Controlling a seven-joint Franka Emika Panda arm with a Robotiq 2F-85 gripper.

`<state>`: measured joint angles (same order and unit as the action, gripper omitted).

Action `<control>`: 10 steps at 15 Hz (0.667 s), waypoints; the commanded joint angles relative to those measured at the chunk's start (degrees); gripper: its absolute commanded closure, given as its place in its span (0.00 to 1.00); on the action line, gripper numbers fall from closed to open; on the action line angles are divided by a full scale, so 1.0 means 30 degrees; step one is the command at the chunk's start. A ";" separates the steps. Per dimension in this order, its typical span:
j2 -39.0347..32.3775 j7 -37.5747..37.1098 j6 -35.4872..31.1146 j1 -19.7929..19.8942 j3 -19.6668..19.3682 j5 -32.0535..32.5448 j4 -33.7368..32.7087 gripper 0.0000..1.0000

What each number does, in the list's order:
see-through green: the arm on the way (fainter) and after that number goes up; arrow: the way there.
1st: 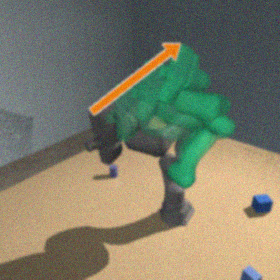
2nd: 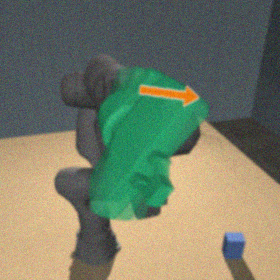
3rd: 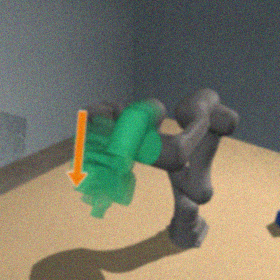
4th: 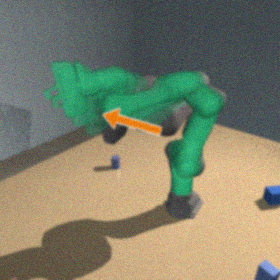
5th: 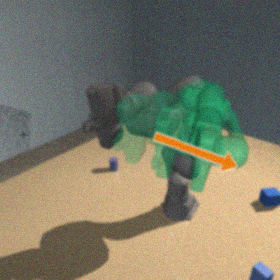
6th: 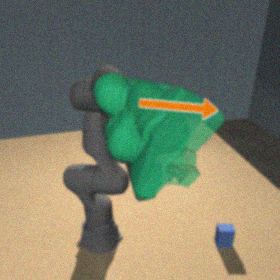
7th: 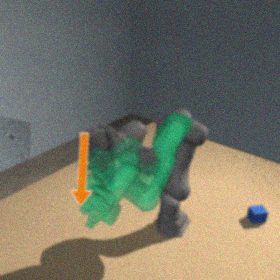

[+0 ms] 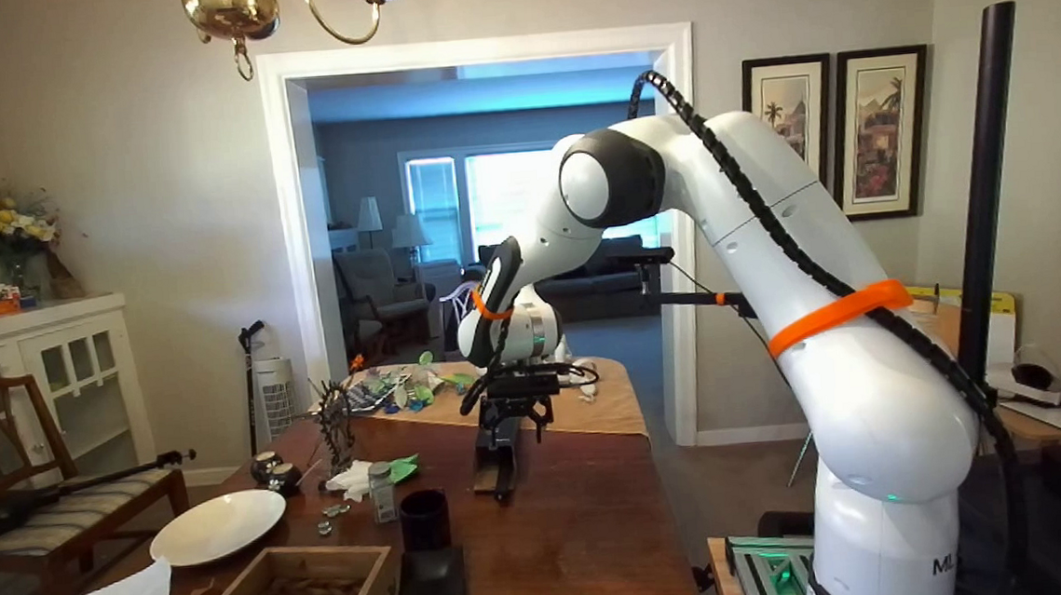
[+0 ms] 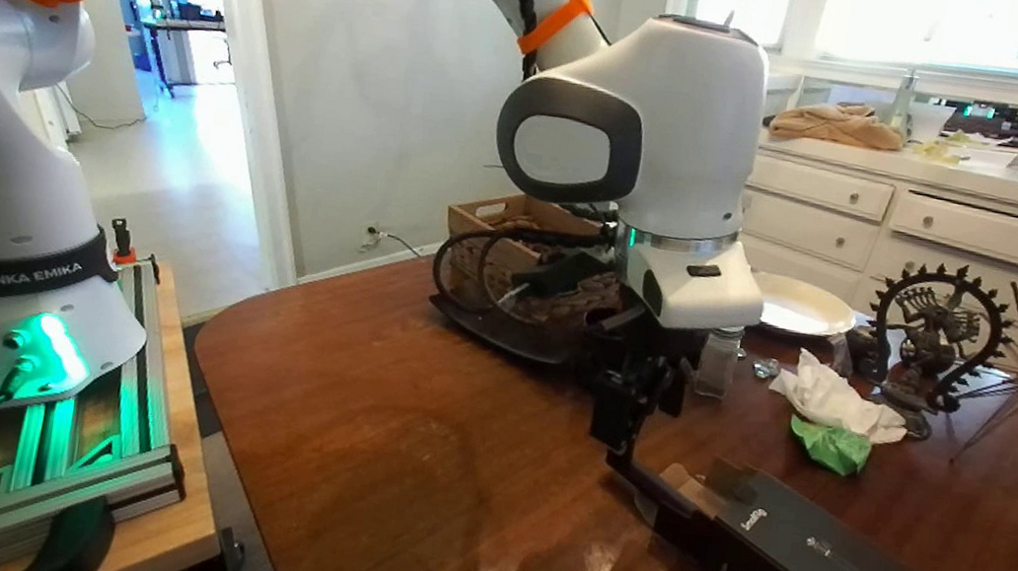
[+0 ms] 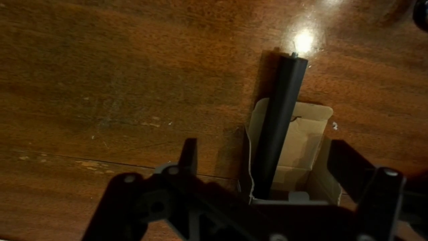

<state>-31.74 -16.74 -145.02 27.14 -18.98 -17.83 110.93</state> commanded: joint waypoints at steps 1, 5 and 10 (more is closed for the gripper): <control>0.0056 -0.0178 -0.0198 -0.0082 -0.0050 -0.0161 0.0066 0.00; -0.0577 -0.2064 -0.1009 -0.0676 -0.0587 -0.0049 0.0025 0.00; -0.1315 -0.1634 -0.2527 -0.0525 -0.0095 -0.0247 0.0154 0.00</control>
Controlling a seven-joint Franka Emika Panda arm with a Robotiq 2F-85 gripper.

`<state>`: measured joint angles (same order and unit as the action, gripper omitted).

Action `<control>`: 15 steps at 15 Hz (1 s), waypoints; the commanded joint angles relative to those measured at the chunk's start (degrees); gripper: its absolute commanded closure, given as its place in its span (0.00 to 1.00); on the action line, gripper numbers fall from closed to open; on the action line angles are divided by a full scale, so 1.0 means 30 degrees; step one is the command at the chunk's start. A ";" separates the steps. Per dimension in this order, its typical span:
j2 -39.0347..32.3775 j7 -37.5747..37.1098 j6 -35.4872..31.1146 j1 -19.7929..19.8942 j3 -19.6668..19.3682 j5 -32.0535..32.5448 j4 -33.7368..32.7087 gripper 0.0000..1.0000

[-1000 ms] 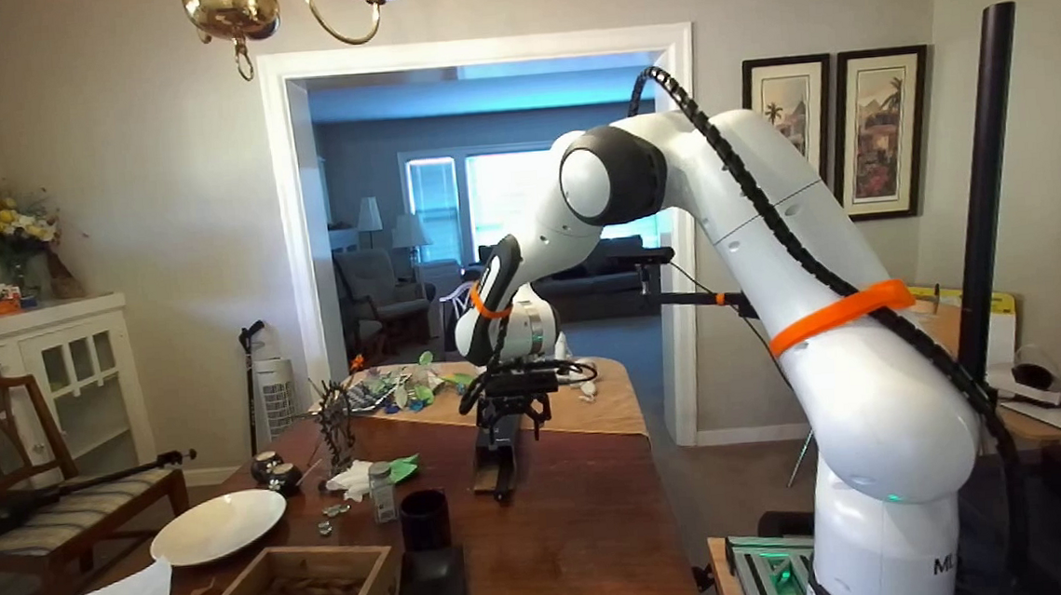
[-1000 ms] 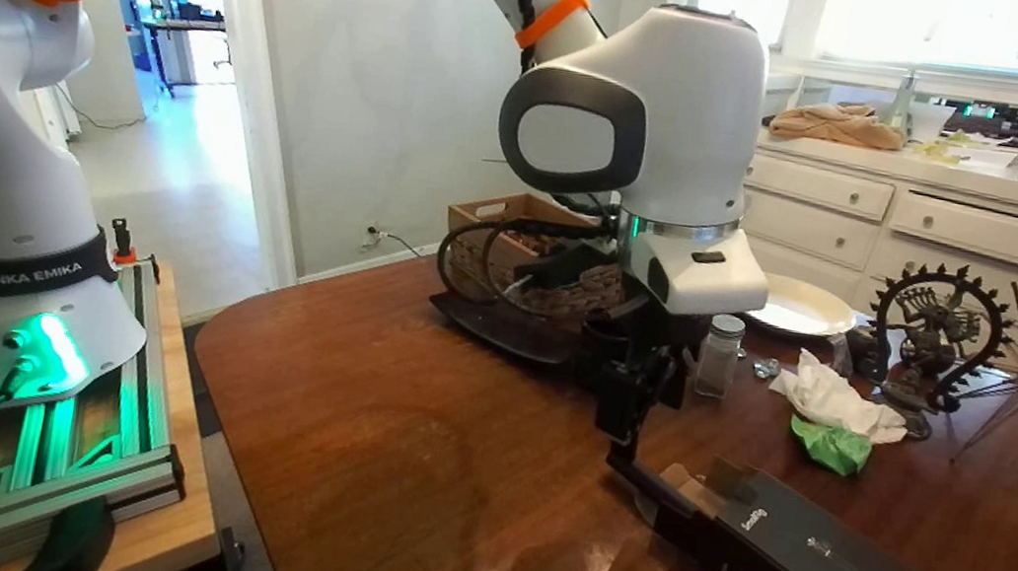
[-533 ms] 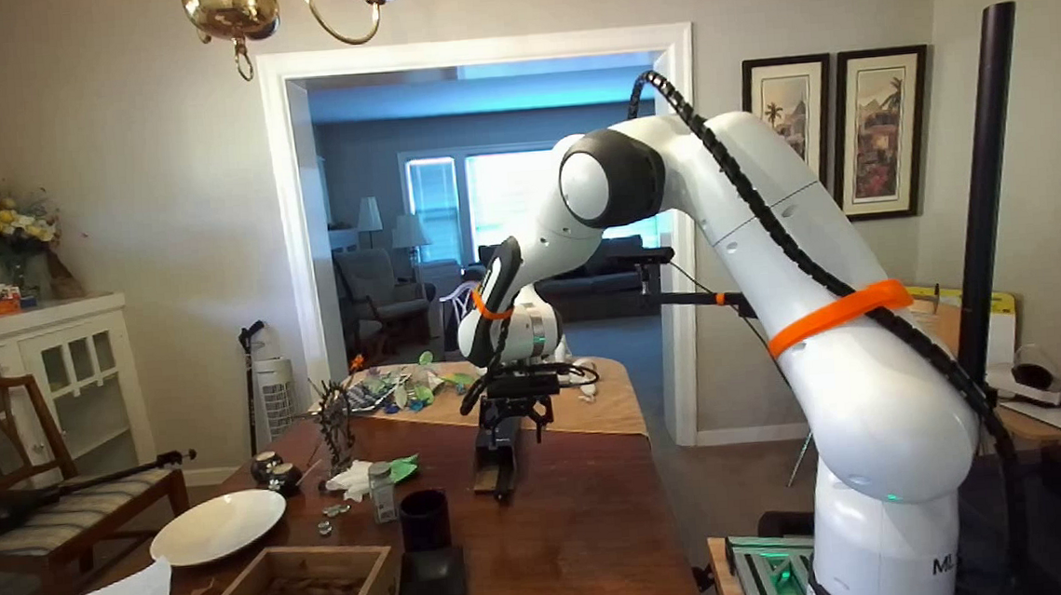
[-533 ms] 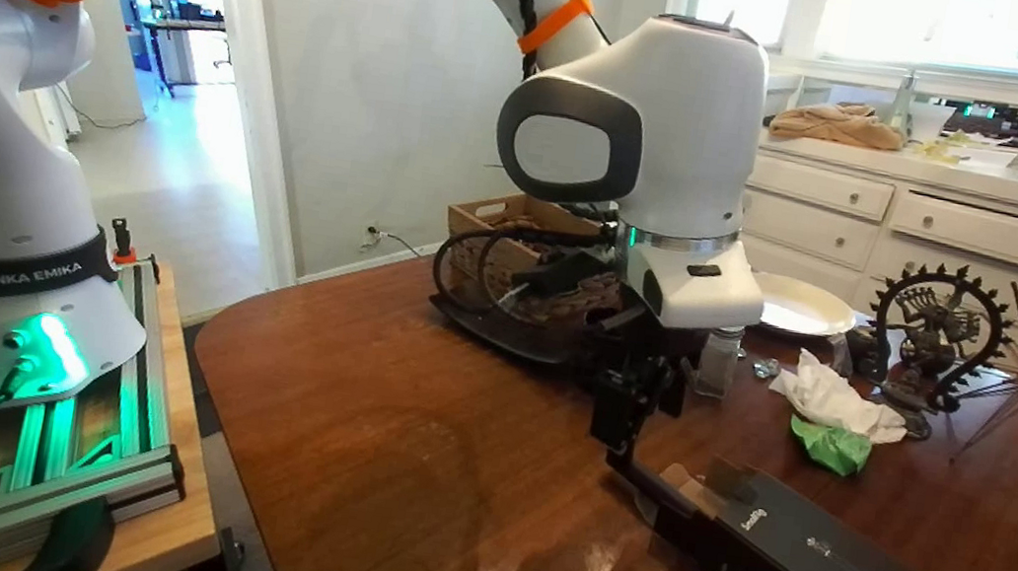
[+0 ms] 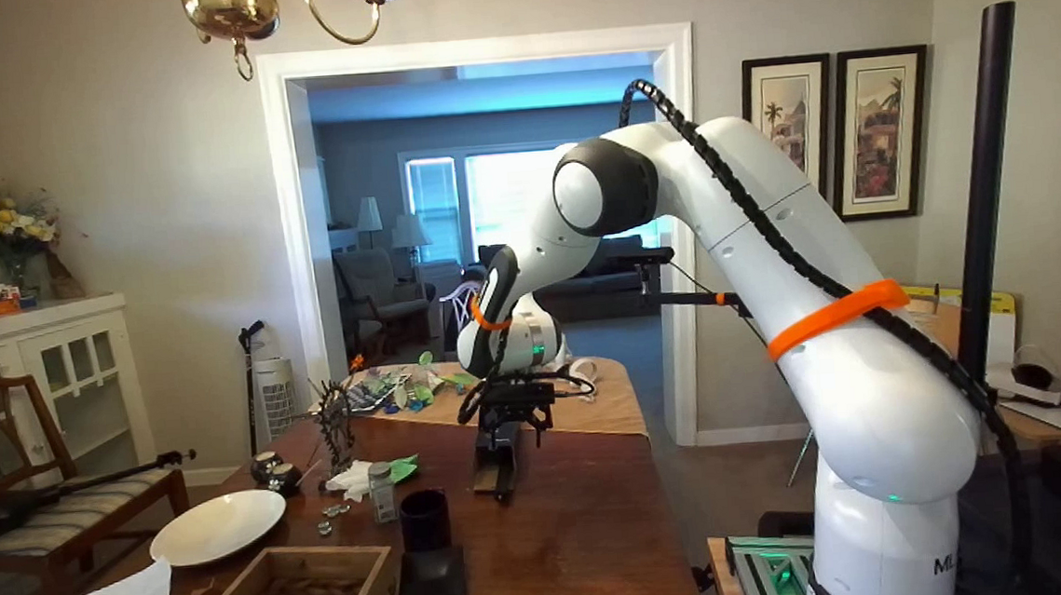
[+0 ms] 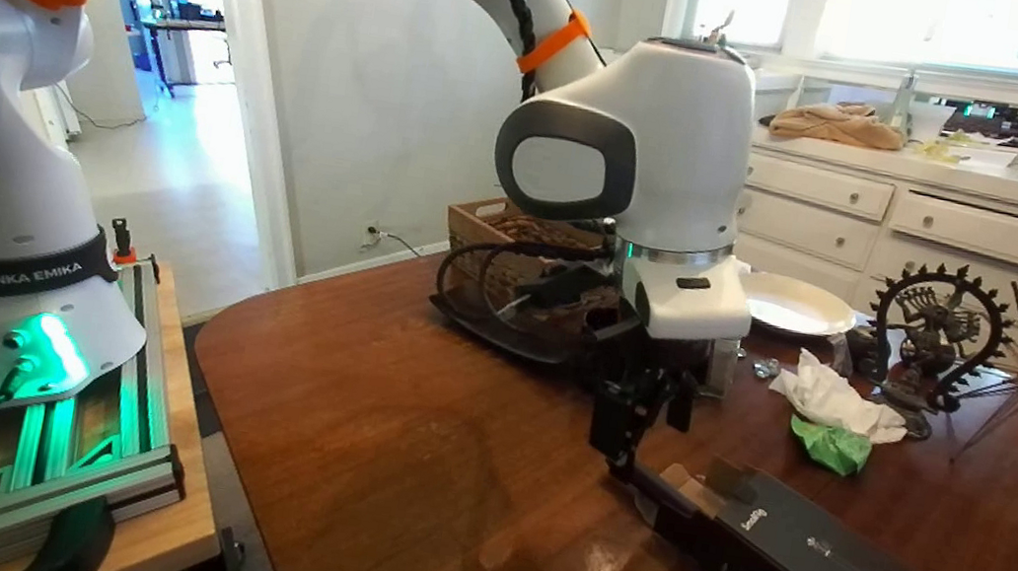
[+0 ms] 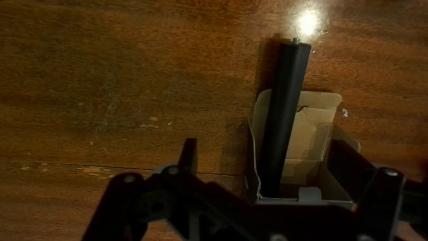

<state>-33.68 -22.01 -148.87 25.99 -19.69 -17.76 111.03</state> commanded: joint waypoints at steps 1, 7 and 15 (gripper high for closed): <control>-0.0791 0.0363 -0.1561 -0.0019 0.0338 -0.0388 0.0150 0.00; -0.1530 0.0930 -0.3044 0.0188 0.0959 -0.0506 0.0210 0.00; -0.1931 0.1781 -0.4251 0.1028 0.1932 -0.1216 0.0183 0.00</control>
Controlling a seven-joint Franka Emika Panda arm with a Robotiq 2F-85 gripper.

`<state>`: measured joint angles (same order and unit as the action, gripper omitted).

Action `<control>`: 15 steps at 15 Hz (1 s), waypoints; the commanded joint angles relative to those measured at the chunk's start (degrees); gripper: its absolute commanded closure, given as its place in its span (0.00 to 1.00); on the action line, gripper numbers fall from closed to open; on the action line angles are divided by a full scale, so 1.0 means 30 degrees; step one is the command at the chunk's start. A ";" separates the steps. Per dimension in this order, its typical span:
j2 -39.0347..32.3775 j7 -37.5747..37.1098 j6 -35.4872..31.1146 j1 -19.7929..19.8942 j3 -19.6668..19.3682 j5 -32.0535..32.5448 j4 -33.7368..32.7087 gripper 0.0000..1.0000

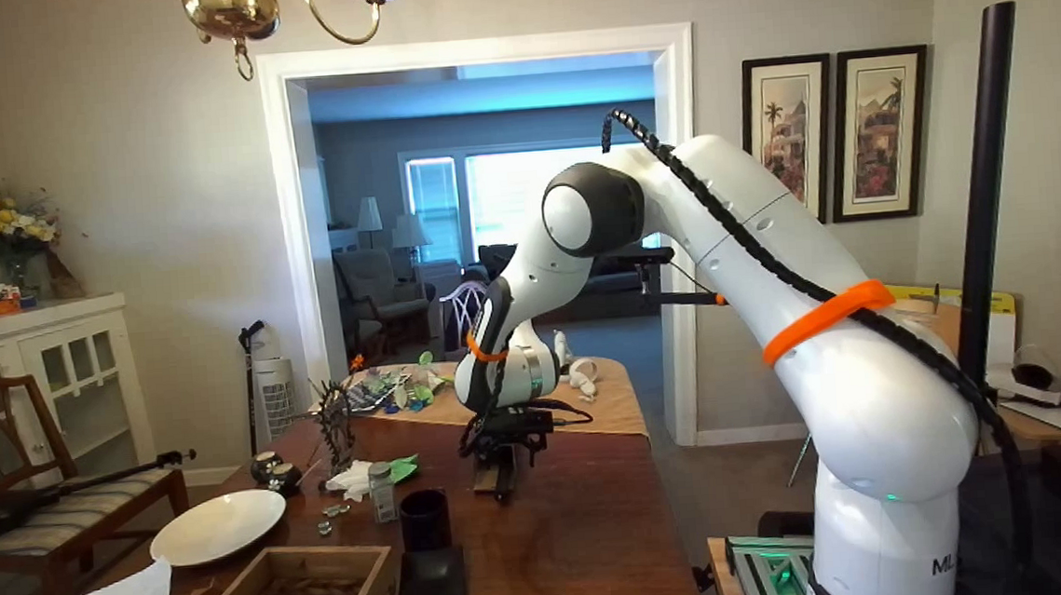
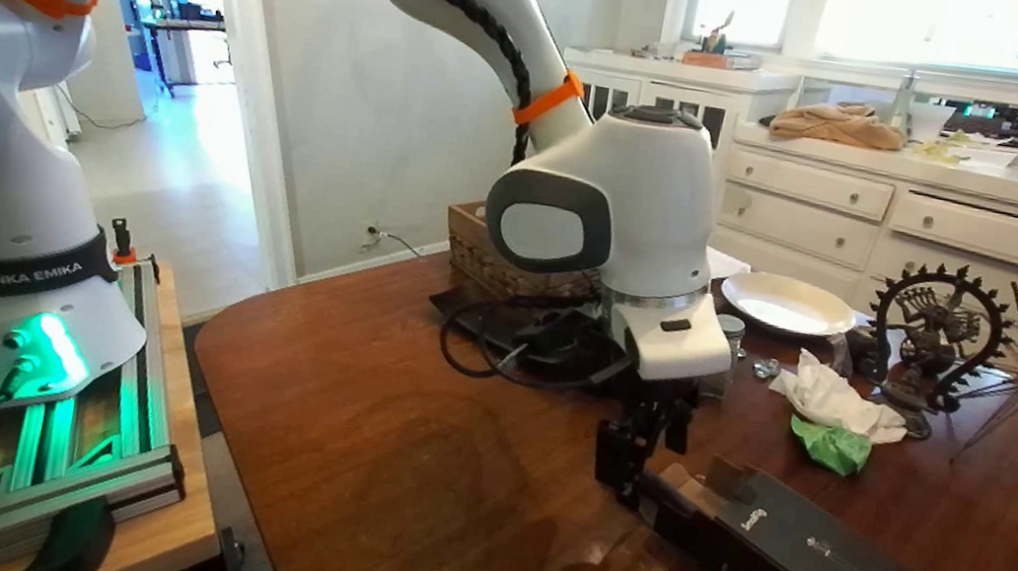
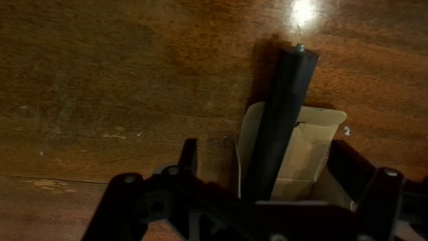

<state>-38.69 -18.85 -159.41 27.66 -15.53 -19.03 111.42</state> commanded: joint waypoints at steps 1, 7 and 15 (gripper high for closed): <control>-0.0286 0.0796 -0.0850 0.0562 0.0647 -0.0870 0.0052 0.00; -0.0342 0.1581 -0.1152 0.1223 0.1398 -0.1429 0.0023 0.00; -0.0603 0.2229 -0.1488 0.1711 0.1882 -0.1566 -0.0038 0.00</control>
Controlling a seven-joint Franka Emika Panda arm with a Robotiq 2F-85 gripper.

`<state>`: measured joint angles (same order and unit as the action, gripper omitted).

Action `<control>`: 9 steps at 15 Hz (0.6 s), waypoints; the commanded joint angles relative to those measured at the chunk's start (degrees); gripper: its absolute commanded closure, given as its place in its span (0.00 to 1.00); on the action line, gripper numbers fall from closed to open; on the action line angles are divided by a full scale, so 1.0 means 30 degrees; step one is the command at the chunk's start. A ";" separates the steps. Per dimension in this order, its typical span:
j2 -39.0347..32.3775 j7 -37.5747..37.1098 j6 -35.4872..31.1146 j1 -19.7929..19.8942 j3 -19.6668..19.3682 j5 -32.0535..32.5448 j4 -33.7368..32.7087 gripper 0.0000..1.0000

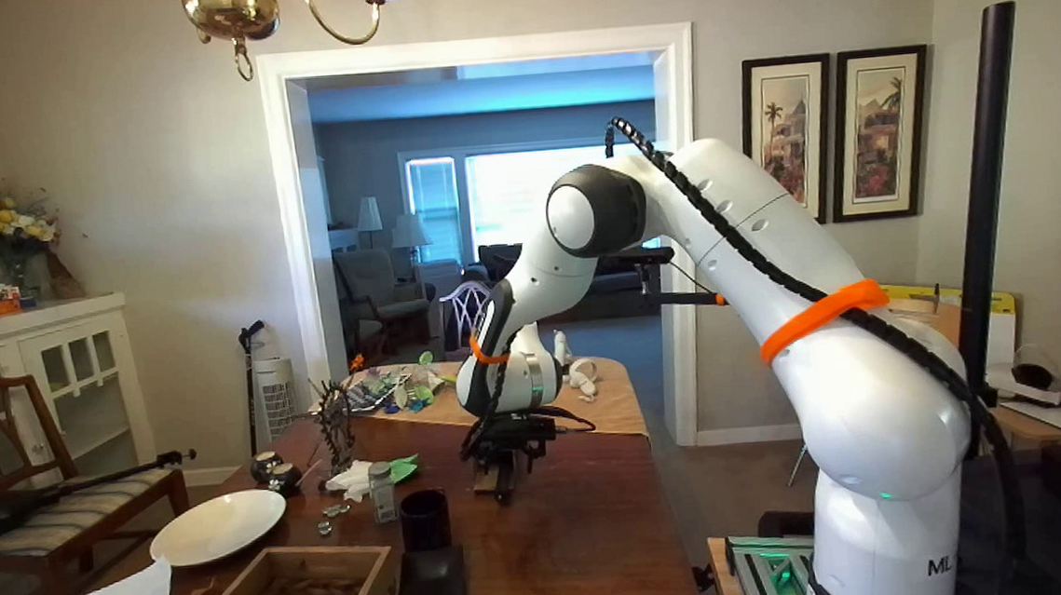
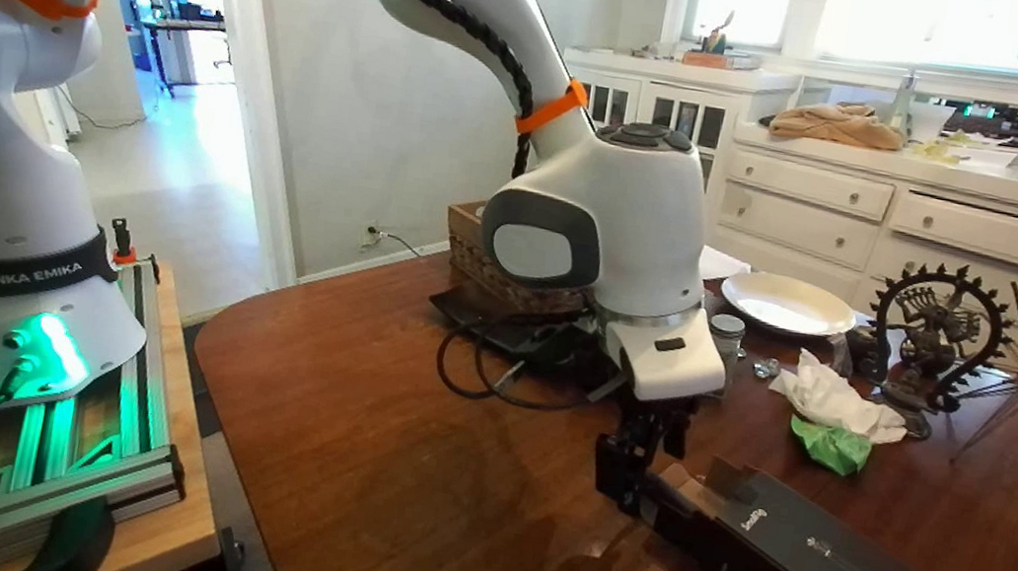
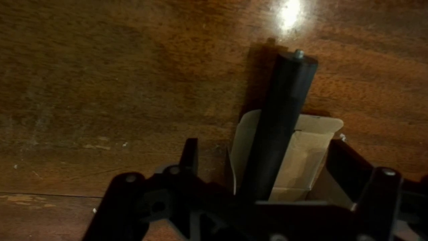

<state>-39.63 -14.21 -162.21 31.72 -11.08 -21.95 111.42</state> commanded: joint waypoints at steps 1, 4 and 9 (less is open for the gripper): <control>-0.0329 0.0703 -0.0606 0.0395 0.0442 -0.0596 -0.0046 0.00; -0.0410 0.0577 -0.0765 0.0283 0.0418 -0.0511 -0.0028 0.00; -0.0522 0.0536 -0.0844 0.0270 0.0464 -0.0512 -0.0076 0.42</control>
<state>-40.31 -14.11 -163.06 31.99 -10.45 -21.95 111.40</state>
